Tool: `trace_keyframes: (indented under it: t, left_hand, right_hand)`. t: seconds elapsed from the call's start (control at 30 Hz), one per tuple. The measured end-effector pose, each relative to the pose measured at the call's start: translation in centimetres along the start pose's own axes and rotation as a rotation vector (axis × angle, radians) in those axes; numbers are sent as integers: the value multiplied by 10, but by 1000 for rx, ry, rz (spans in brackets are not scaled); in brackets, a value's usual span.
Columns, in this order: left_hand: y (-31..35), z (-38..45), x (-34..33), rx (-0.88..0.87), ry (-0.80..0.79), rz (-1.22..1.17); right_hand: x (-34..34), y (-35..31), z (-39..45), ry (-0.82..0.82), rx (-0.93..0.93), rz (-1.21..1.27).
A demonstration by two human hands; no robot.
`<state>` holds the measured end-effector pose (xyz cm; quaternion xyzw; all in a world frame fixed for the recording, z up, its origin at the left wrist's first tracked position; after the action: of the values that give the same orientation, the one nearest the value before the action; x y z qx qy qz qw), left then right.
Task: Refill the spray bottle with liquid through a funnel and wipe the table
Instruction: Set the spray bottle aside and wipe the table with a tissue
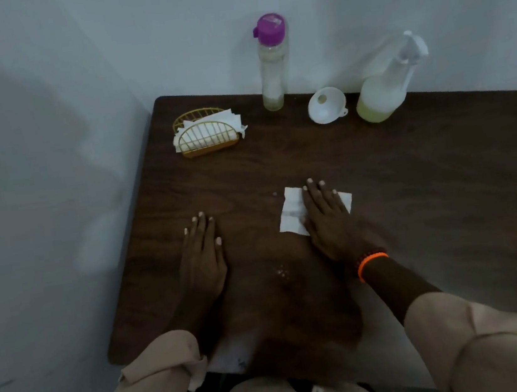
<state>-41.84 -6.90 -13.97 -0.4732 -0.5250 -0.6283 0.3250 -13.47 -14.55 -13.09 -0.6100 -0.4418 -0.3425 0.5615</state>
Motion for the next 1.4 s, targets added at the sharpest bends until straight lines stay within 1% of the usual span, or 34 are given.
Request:
trace_keyframes:
  t: [0.13, 0.23, 0.3, 0.47, 0.57, 0.67, 0.83, 0.9, 0.97, 1.03, 1.17, 1.3, 1.4]
  left_hand:
    - [-20, -9, -2, -125, -19, 23]
    - [-25, -9, 4, -193, -17, 24]
    - [-30, -9, 6, -228, -15, 41]
    - [-34, -7, 5, -223, -55, 51]
    - [-33, -8, 7, -215, -55, 32]
    - [-30, -9, 9, -212, -37, 17]
    - [-30, -8, 7, -196, -53, 30]
    - [-30, -8, 6, -187, -63, 41]
    - [-30, -7, 5, -181, -67, 39]
    - [-30, -8, 5, -183, -63, 39]
    - [-31, -7, 4, -195, -63, 22]
    - [-32, -7, 4, -195, -66, 13]
    - [-32, -8, 4, -199, -71, 40]
  right_hand:
    - [-13, -18, 13, 16, -19, -67]
    - [-17, -36, 30, 8, 14, -109]
    - [-24, -55, 40, -11, 69, -136]
    - [-45, -106, 22, -59, 252, -174]
    - [-48, -102, -5, -77, 262, -180]
    - [-37, -68, -32, -64, 155, -168]
    - [-10, 12, -68, -12, -177, -126]
    - [-5, 28, -66, 21, -293, -92]
    - [-5, 30, -51, 44, -346, -89]
    - [-9, 17, -29, 42, -311, -122]
    - [-31, -50, -6, 19, -105, -151]
    - [-63, -130, -32, -25, 85, -109]
    - [-75, -151, -72, -85, 166, -96]
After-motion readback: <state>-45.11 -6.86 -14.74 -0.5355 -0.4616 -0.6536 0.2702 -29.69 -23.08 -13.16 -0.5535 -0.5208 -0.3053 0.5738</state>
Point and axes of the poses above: each hand's wrist, its own z-axis towards the middle knuckle, its own x-axis out of the back of the hand, y = z × x, the point moved 2 cm from there along z, towards the middle knuckle, and after that the axes turned 12 degrees about x, right-handed, at the moved point
